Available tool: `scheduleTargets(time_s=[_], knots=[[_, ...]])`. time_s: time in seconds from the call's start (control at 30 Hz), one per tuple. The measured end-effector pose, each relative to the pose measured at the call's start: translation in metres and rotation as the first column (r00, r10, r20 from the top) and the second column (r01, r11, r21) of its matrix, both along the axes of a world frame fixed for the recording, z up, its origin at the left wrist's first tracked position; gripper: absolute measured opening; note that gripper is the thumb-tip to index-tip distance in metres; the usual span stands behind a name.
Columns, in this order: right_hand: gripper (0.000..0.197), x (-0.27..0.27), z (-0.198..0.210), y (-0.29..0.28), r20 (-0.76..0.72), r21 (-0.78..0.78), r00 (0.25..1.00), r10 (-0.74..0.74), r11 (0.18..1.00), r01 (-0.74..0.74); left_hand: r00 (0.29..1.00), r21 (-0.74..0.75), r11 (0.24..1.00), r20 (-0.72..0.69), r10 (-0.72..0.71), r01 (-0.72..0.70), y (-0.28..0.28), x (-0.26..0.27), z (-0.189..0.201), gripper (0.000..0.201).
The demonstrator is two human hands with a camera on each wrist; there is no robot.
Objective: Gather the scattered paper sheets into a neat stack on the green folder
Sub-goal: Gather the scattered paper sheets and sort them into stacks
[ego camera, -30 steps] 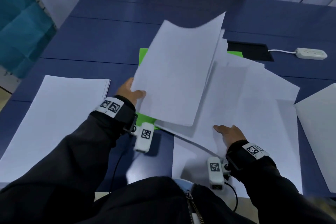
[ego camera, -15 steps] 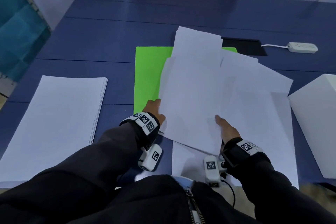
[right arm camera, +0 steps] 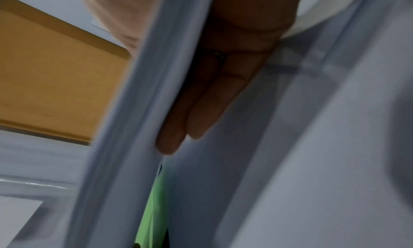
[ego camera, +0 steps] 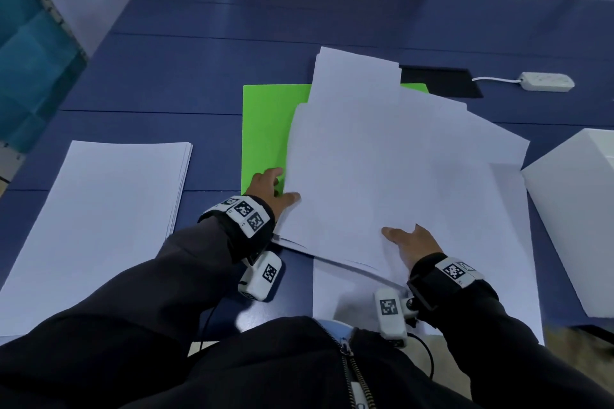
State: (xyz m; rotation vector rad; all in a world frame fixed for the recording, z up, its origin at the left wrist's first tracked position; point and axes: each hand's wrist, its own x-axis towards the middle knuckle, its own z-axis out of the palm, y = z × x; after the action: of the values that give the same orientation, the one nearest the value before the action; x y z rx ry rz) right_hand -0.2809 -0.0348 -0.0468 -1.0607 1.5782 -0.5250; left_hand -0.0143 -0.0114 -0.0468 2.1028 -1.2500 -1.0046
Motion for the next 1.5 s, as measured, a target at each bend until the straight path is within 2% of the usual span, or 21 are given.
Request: scheduleTargets(time_s=[0.1,0.2,0.27,0.33,0.47,0.53,0.6,0.67,0.73,0.8,0.87,0.97,1.07,1.3,1.37,1.43,1.5], knots=[[0.01,-0.001,-0.003,0.003,0.061,-0.039,0.998,0.01,0.999,-0.008,0.984,0.011,0.997,-0.159,0.079,-0.078,-0.001,0.011,0.005,0.07],[0.01,0.001,0.002,0.005,0.11,-0.084,0.994,0.019,0.996,-0.01,0.911,-0.071,0.985,-0.396,0.115,-0.156,-0.001,0.013,0.012,0.081],[0.009,0.003,0.007,0.004,0.129,-0.123,0.991,0.025,0.992,-0.009,0.856,-0.119,0.97,-0.501,0.125,-0.211,0.0,0.013,0.013,0.068],[0.008,0.003,0.009,0.002,0.14,-0.152,0.99,0.03,0.988,-0.008,0.796,-0.166,0.954,-0.596,0.105,-0.25,0.0,0.013,0.015,0.055],[0.009,0.002,0.01,-0.001,0.142,-0.183,0.989,0.034,0.983,-0.008,0.739,-0.26,0.937,-0.673,-0.003,-0.232,-0.003,0.014,0.028,0.066],[0.009,0.001,0.007,-0.001,0.132,-0.174,0.991,0.034,0.985,-0.01,0.736,-0.223,0.953,-0.677,0.0,-0.206,-0.002,0.016,0.027,0.067],[0.009,0.0,0.003,-0.001,0.126,-0.157,0.992,0.025,0.988,-0.005,0.801,-0.192,0.97,-0.598,0.007,-0.152,0.003,0.017,0.027,0.069],[0.01,-0.001,0.002,0.0,0.122,-0.142,0.992,0.02,0.99,-0.002,0.899,-0.17,0.982,-0.438,-0.004,-0.078,0.007,0.019,0.027,0.083],[0.012,-0.001,0.002,0.001,0.133,-0.133,0.991,0.016,0.991,0.002,0.964,-0.11,0.994,-0.264,-0.004,-0.026,0.009,0.021,0.026,0.096],[0.017,-0.002,0.005,0.002,0.142,-0.135,0.99,0.007,0.991,0.012,0.987,-0.049,0.999,-0.161,0.002,-0.01,0.01,0.022,0.025,0.088],[0.019,-0.001,0.007,0.003,0.16,-0.153,0.987,0.018,0.988,0.007,0.992,0.004,1.0,-0.124,-0.007,0.007,0.013,0.02,0.026,0.078],[0.004,0.002,0.01,0.004,0.191,-0.176,0.981,0.043,0.984,-0.009,0.971,0.014,1.0,-0.24,0.023,-0.02,0.017,0.015,0.029,0.072],[0.011,0.006,0.011,0.003,0.224,-0.201,0.974,0.04,0.98,0.006,0.936,0.01,0.989,-0.324,0.14,-0.145,0.02,0.012,0.026,0.08],[0.008,0.01,0.019,0.004,0.23,-0.271,0.973,0.014,0.961,0.051,0.867,-0.119,0.948,-0.449,0.214,-0.296,0.022,0.01,0.033,0.026],[0.008,0.013,0.023,0.004,0.257,-0.27,0.966,-0.028,0.958,0.1,0.864,-0.13,0.935,-0.441,0.244,-0.33,0.021,0.011,0.032,0.021],[0.024,0.016,0.03,0.004,0.244,-0.281,0.966,-0.085,0.947,0.154,0.872,-0.143,0.933,-0.425,0.243,-0.33,0.02,0.012,0.03,0.021],[0.024,0.018,0.038,0.005,0.263,-0.294,0.959,-0.107,0.938,0.185,0.866,-0.138,0.934,-0.437,0.241,-0.33,0.019,0.011,0.03,0.019]])
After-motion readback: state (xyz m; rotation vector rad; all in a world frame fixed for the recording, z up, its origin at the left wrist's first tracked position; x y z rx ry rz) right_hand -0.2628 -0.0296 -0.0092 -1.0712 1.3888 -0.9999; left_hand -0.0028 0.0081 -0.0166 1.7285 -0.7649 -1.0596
